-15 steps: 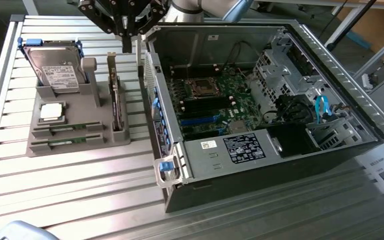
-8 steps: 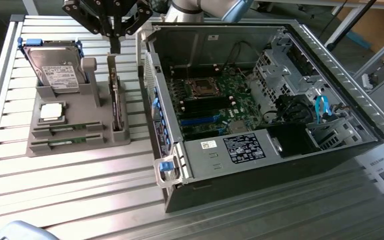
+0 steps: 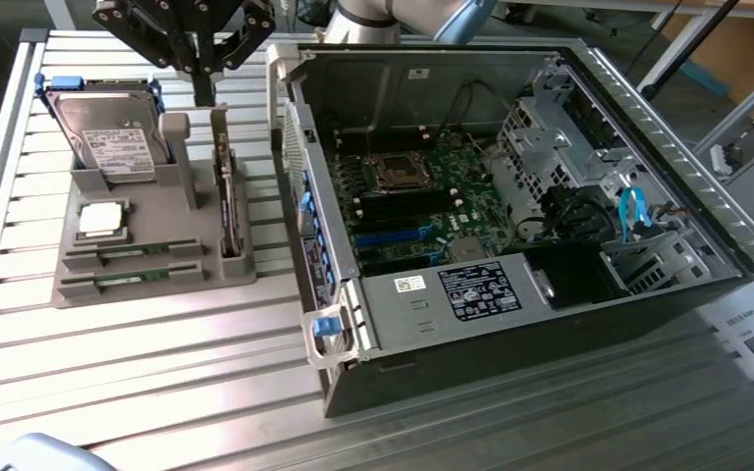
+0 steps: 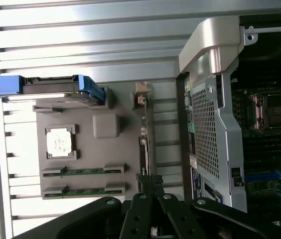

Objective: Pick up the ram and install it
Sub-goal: 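Reach for the ram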

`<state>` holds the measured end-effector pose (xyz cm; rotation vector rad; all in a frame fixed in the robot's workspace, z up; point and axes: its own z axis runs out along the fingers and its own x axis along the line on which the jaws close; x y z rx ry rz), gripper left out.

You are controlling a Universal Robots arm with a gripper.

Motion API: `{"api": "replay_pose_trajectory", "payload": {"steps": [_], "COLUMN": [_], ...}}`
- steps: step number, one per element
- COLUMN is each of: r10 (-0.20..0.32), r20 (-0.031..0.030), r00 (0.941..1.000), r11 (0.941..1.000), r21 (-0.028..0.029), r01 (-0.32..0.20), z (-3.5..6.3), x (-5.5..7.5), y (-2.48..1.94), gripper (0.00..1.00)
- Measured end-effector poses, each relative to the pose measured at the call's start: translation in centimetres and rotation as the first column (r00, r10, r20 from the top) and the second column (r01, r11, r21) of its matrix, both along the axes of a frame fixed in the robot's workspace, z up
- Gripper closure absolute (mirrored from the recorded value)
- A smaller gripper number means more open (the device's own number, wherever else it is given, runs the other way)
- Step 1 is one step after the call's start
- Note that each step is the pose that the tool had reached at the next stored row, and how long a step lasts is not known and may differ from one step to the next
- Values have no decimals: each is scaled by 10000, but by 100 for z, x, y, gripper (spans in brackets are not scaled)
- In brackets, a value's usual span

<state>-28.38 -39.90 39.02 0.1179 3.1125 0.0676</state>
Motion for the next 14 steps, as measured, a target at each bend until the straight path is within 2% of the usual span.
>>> {"api": "replay_pose_trajectory", "payload": {"steps": [14], "r10": [-1], "r20": [0], "r00": [10000], "r11": [10000], "r21": [0], "r01": [1], "z": [-8], "x": [-326], "y": [0], "gripper": [90]}}
